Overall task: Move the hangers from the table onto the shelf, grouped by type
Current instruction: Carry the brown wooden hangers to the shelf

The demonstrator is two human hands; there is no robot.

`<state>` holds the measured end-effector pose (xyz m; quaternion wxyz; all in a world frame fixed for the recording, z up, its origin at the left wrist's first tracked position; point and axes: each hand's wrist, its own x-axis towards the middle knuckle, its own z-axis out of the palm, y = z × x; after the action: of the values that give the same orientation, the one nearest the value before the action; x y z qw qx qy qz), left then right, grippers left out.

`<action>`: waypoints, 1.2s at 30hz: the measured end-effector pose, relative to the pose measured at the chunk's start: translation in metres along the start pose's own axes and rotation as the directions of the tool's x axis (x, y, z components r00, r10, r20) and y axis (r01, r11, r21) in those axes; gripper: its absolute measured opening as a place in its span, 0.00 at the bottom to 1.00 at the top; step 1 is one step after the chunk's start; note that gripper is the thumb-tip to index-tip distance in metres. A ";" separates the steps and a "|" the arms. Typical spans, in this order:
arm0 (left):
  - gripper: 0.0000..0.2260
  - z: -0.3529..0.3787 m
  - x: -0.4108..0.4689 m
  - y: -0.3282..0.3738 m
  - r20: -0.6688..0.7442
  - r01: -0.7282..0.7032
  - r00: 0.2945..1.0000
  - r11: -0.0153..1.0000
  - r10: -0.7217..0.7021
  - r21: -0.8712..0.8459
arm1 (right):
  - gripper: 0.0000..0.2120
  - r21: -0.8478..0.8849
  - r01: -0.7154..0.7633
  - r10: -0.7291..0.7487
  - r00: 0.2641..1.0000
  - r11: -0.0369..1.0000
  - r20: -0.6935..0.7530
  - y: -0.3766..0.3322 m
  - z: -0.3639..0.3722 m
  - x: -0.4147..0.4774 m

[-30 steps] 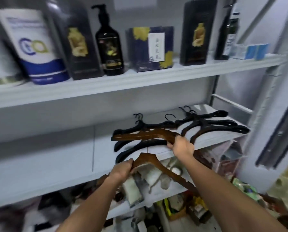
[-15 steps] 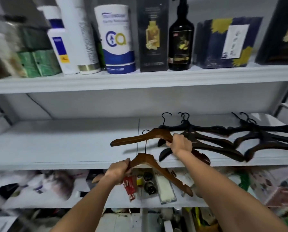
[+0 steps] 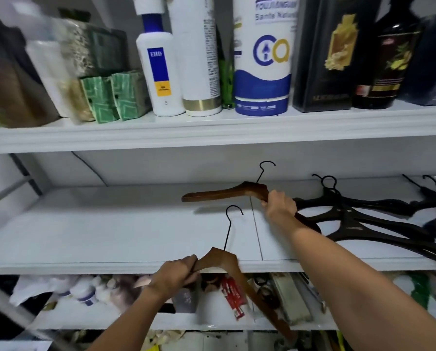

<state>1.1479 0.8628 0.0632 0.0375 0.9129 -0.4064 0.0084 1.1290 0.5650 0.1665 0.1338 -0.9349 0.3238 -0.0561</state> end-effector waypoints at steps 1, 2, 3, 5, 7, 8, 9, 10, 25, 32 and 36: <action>0.13 -0.001 -0.003 -0.010 -0.052 -0.045 0.998 0.999 0.046 0.008 | 0.12 -0.002 -0.010 0.010 1.000 1.000 0.007 -0.005 0.004 0.003; 0.10 0.000 -0.005 -0.022 -0.102 -0.081 0.991 0.995 0.087 0.061 | 0.12 -0.004 -0.018 0.019 1.000 1.000 0.018 -0.011 0.008 0.006; 0.08 -0.001 -0.009 -0.030 -0.125 -0.089 0.987 0.992 0.101 0.094 | 0.12 -0.008 -0.027 0.027 0.999 1.000 0.032 -0.016 0.012 0.008; 0.07 -0.002 -0.013 -0.045 -0.155 -0.131 0.976 0.981 0.152 0.143 | 0.12 -0.022 -0.043 0.044 0.997 0.999 0.060 -0.021 0.021 0.011; 0.07 -0.001 -0.017 -0.057 -0.176 -0.151 0.969 0.978 0.175 0.142 | 0.11 -0.051 -0.055 0.058 0.995 0.997 0.077 -0.022 0.031 0.012; 0.07 0.001 -0.018 -0.063 -0.193 -0.153 0.965 0.979 0.178 0.137 | 0.12 -0.068 -0.053 0.059 0.995 0.996 0.082 -0.023 0.037 0.013; 0.07 0.002 -0.018 -0.067 -0.209 -0.148 0.963 0.981 0.172 0.123 | 0.12 -0.085 -0.047 0.055 0.994 0.995 0.090 -0.023 0.043 0.013; 0.07 0.005 -0.018 -0.070 -0.224 -0.146 0.960 0.983 0.167 0.108 | 0.13 -0.099 -0.037 0.047 0.994 0.994 0.102 -0.023 0.050 0.013; 0.21 0.020 0.040 -0.067 -0.247 -0.014 0.969 1.000 0.020 0.024 | 0.13 -0.177 0.183 -0.155 0.975 0.967 0.159 -0.016 0.105 0.080; 0.13 0.029 0.073 -0.053 -0.159 -0.036 0.987 0.999 0.037 0.010 | 0.14 -0.127 0.255 -0.233 0.958 0.959 0.164 -0.002 0.128 0.113; 0.13 0.028 0.083 -0.046 -0.074 0.052 0.996 0.999 -0.050 0.016 | 0.16 -0.128 0.315 -0.288 0.938 0.941 0.193 -0.007 0.141 0.123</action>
<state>1.2369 0.8297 0.0365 0.0442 0.9223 -0.3813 0.0446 1.2567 0.5241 0.0360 0.0772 -0.9824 0.1671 0.0304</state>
